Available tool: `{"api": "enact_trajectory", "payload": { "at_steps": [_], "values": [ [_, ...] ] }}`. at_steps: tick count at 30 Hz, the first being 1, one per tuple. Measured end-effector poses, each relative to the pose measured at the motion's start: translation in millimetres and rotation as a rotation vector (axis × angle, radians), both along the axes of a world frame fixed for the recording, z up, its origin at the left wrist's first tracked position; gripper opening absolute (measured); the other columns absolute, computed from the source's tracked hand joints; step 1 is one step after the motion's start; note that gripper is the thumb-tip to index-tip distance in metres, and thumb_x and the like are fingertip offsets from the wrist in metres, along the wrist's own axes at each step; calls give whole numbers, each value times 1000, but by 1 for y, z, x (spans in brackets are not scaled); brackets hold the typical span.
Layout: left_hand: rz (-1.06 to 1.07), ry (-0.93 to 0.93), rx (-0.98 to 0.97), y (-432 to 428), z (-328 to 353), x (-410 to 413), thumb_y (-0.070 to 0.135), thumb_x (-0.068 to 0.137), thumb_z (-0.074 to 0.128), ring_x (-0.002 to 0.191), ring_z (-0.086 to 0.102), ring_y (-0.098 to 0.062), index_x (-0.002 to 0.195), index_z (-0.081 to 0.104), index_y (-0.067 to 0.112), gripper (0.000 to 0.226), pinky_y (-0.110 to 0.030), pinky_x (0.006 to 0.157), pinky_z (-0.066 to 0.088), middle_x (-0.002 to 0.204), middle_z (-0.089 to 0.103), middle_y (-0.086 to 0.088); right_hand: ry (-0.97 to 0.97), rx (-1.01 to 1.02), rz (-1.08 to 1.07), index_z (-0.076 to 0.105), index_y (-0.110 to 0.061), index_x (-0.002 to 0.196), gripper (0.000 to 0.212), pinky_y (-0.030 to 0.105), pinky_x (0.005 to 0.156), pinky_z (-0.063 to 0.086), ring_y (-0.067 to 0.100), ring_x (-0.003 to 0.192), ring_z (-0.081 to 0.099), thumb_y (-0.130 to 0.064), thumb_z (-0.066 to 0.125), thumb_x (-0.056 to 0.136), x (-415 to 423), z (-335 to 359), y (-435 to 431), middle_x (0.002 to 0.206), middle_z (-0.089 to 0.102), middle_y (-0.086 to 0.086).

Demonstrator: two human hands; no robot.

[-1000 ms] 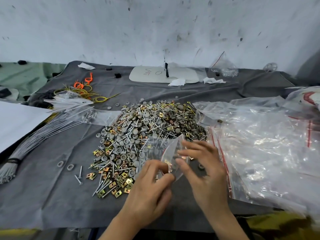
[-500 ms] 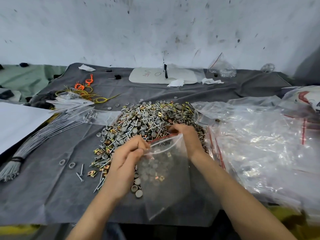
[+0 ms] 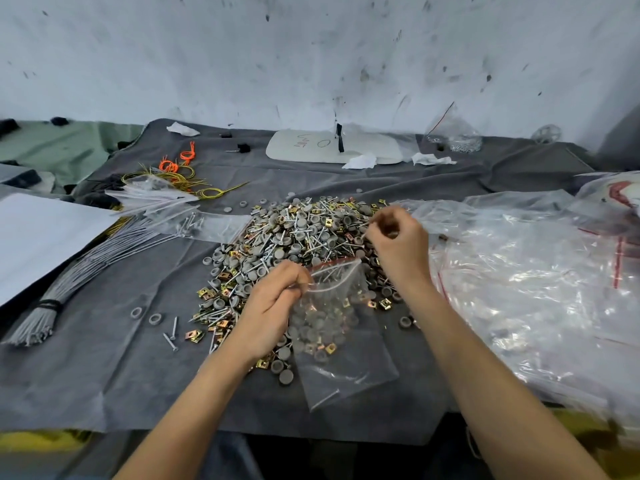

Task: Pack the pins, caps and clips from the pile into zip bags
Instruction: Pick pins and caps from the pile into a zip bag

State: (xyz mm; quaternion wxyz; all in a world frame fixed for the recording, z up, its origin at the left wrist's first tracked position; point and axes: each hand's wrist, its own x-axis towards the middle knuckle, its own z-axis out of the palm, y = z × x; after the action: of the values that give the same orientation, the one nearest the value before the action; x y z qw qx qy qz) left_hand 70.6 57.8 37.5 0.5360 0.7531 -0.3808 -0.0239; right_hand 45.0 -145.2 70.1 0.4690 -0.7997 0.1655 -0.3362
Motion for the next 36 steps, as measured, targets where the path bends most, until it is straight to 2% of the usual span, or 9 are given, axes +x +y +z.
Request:
{"api": "enact_trajectory", "payload": {
  "at_steps": [4,12,14,17,21,23,31,33,36],
  "values": [
    [-69,8,-25,-6,7,-2,5,83,35,97,54,-21,74,48,13,17,-32,86,40,99,58,-14,-137,15,173,63,-27,82,16,9,66,46,-6,69,57,-12,68,86,-24,41,10,78,64,-12],
    [-143,116,-115,-11,15,-5,8,81,37,99,54,-23,70,44,11,14,-34,84,41,100,58,-15,124,-267,402,74,-22,95,15,18,85,43,3,96,57,-25,73,81,-49,48,22,95,65,-14],
    [-141,135,-132,-11,14,-5,8,81,37,99,54,-23,69,45,11,15,-36,86,41,100,59,-16,80,-170,359,72,-27,100,17,13,80,44,-1,93,59,-31,70,84,-47,47,15,101,66,-14],
    [-124,201,-163,-10,12,-3,9,80,36,103,55,-23,70,48,7,15,-44,91,42,103,59,-16,19,-84,163,72,-28,93,9,11,74,48,-5,81,61,-22,67,88,-33,40,-4,91,68,-16],
    [-121,266,-209,-13,10,-1,10,80,37,101,56,-13,71,47,6,14,-39,89,41,101,60,-9,320,-255,134,72,-17,101,17,33,92,50,17,95,63,-10,67,87,-1,8,-18,108,68,2],
    [-117,268,-214,-14,10,-1,11,79,38,99,56,-10,72,47,7,13,-33,86,41,99,61,-4,427,-347,127,71,-14,107,24,34,96,44,25,106,59,-4,67,86,11,-11,-20,117,63,7],
    [-82,278,-218,-14,12,0,12,80,38,96,56,-10,71,46,7,13,-29,84,42,99,59,-7,374,-387,108,67,-1,97,18,48,89,42,38,101,52,7,55,86,31,-41,-21,106,57,24],
    [-77,266,-211,-14,12,-1,12,80,39,95,56,-7,71,46,6,13,-25,81,42,100,59,-10,343,-368,125,65,0,96,14,47,89,44,36,99,54,5,56,87,29,-37,-19,104,59,21],
    [-65,230,-183,-12,12,-1,11,80,39,97,57,-6,72,47,-1,17,-24,82,43,101,59,-15,211,-192,125,61,-17,86,12,34,86,52,16,86,61,-6,63,88,18,-12,-20,91,63,0]
  ]
}}
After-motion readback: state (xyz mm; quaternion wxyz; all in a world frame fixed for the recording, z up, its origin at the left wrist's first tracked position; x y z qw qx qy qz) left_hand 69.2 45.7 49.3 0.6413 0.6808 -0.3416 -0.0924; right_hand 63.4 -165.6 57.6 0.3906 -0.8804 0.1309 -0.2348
